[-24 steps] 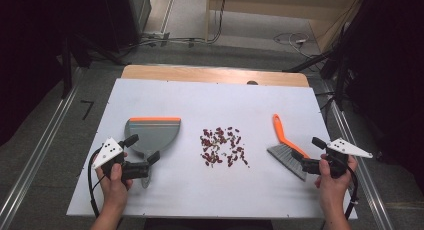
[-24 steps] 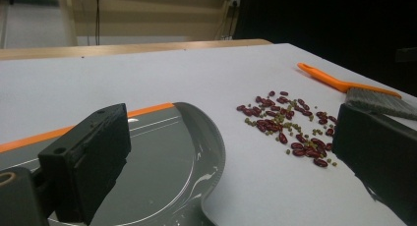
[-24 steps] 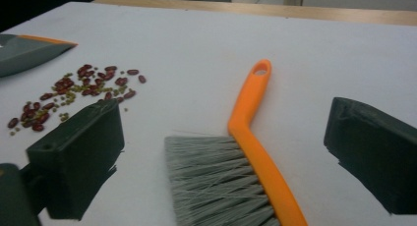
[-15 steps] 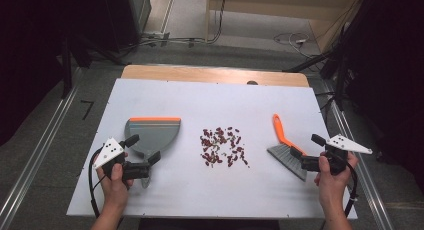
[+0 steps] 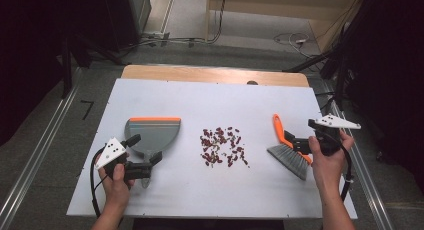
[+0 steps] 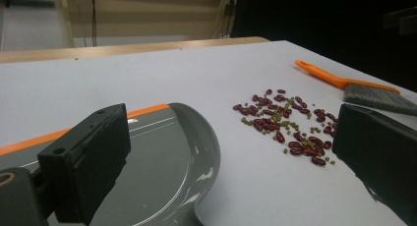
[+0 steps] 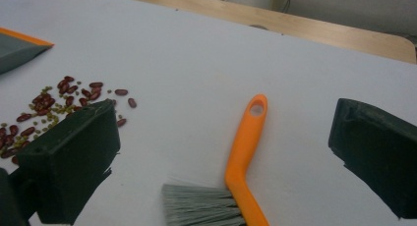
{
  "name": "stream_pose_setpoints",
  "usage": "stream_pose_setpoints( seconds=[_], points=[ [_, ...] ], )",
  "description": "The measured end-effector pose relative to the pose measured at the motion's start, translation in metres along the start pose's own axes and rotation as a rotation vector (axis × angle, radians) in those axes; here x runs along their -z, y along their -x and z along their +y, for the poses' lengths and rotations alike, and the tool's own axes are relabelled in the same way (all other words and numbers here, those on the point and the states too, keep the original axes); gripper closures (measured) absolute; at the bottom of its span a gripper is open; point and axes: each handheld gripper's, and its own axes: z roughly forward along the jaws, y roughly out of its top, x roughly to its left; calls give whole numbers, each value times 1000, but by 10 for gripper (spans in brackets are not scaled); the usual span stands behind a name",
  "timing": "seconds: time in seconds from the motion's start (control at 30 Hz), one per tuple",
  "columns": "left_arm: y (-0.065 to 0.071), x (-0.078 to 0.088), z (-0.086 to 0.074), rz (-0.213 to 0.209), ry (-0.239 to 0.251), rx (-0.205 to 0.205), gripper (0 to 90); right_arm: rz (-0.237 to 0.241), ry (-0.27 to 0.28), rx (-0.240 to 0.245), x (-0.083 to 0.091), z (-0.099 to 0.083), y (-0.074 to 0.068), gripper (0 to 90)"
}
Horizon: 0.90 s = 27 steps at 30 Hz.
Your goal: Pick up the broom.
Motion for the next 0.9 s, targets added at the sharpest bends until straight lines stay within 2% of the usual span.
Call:
stream_pose_setpoints(
  seconds=[0.1,0.17,0.2,0.3,0.37,0.4,0.43,0.47,0.53,0.63,0.7,0.83,0.87,0.9],
  points=[
    [1,0,1,0,8,-2,6,1,-35,31,-12,14,-2,0],
    [1,-1,1,-8,7,-1,6,10,-40,33,-14,16,-2,5],
    [1,-1,0,-13,4,-5,0,17,-74,34,-22,22,-1,29],
    [1,-1,0,-13,7,-5,0,26,-134,19,-34,26,1,38],
    [1,-1,0,-14,7,-6,0,14,-184,0,-42,27,2,76],
    [1,-1,0,-14,7,-6,0,14,-184,0,-42,27,2,76],
    [1,-1,0,-16,6,-5,0,-10,-192,-35,-47,24,4,214],
    [1,-1,1,-20,10,-1,0,-12,-192,-53,-49,23,5,276],
    [1,0,1,-22,7,-2,0,-24,-230,-71,-57,20,8,317],
    [1,1,1,-26,7,-3,0,-72,-283,-90,-65,15,9,383],
    [1,1,1,-29,7,-3,0,-80,-304,-109,-69,11,12,408],
    [2,1,1,-33,5,-5,0,-97,-371,-81,-76,3,14,472],
    [2,1,1,-33,5,-5,0,-112,-395,-103,-77,1,14,485],
    [2,1,1,-33,5,-6,0,-103,-398,-138,-78,0,15,499]
  ],
)
